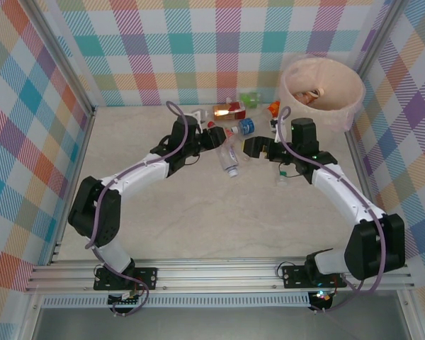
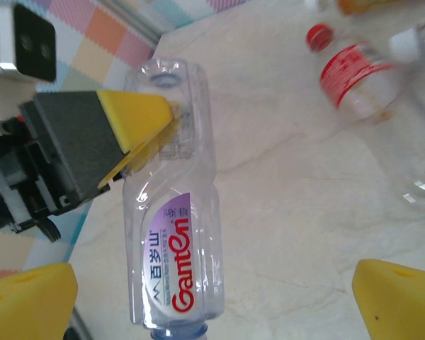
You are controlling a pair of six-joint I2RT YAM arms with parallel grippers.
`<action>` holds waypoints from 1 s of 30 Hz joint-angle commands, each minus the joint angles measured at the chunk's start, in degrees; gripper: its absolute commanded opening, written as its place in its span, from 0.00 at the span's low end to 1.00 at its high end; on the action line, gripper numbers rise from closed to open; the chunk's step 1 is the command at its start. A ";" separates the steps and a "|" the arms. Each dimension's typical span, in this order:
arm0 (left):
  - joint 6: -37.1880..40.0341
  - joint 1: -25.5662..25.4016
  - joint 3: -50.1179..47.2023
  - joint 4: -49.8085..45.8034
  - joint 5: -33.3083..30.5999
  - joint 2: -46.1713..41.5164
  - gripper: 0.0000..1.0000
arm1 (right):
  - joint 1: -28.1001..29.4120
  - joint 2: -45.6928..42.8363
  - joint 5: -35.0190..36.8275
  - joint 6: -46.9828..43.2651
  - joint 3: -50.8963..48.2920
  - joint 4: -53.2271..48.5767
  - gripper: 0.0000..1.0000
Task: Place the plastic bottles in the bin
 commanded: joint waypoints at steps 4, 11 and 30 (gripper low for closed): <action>4.69 -1.91 -0.47 2.99 5.02 -4.07 0.52 | 1.83 4.33 -11.05 -2.08 3.14 1.46 1.00; 4.16 -3.64 0.30 3.72 4.96 -3.13 0.52 | 5.17 8.40 -15.49 0.70 2.94 6.63 1.00; -1.01 -3.94 2.74 -0.48 1.21 -3.87 0.88 | 6.29 7.19 -6.16 0.12 1.05 7.06 0.54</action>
